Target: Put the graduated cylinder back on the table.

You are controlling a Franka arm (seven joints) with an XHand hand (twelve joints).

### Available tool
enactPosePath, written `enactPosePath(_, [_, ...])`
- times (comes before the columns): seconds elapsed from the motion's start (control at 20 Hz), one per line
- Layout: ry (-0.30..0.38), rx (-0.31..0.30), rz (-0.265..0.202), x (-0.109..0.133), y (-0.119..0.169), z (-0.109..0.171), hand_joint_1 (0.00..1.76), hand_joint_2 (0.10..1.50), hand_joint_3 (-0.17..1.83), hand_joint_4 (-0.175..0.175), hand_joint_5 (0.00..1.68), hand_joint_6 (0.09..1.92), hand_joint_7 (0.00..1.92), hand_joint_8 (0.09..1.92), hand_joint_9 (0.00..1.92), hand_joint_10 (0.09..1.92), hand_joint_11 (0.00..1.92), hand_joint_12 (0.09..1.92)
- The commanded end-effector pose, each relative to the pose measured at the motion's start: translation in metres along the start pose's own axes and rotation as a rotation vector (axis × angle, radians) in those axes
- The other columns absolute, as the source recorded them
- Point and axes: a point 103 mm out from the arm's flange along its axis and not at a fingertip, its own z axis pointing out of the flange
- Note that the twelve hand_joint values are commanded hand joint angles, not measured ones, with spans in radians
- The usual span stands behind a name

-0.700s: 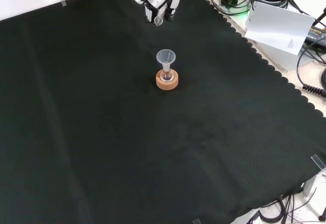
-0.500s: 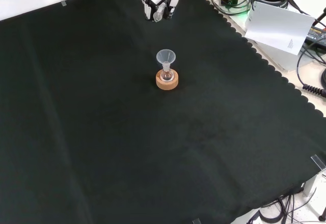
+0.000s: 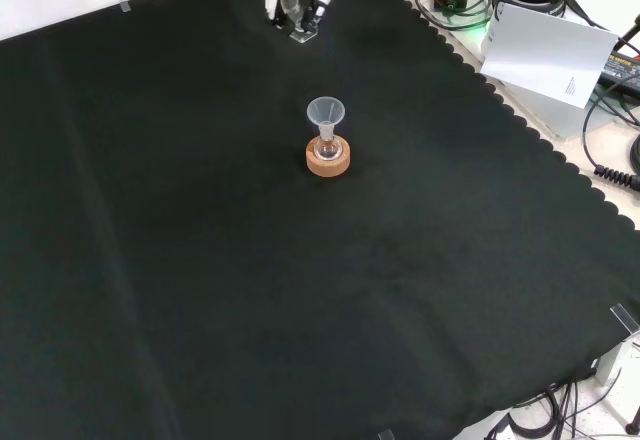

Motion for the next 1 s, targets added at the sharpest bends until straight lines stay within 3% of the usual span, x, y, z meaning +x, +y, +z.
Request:
enactPosePath(0.05, [0.172,-0.133,-0.103,-0.009,0.047,0.017,1.26,1.11,0.0,-0.175,0.97,1.02,1.0,1.01,1.39,0.09,1.18,0.74])
enactPosePath(0.5, [0.318,-0.192,-0.108,-0.021,0.107,0.051,1.26,1.12,0.0,-0.175,0.97,1.03,0.99,1.01,1.38,0.09,1.18,0.75])
enactPosePath(0.7, [0.389,-0.251,-0.098,-0.023,0.126,0.062,1.26,1.12,0.0,-0.175,0.96,1.03,0.99,1.02,1.38,0.09,1.18,0.75])
enactPosePath(1.0, [0.442,-0.335,-0.096,-0.025,0.143,0.072,1.26,1.12,0.0,-0.175,0.96,1.03,0.98,1.02,1.38,0.09,1.17,0.75])
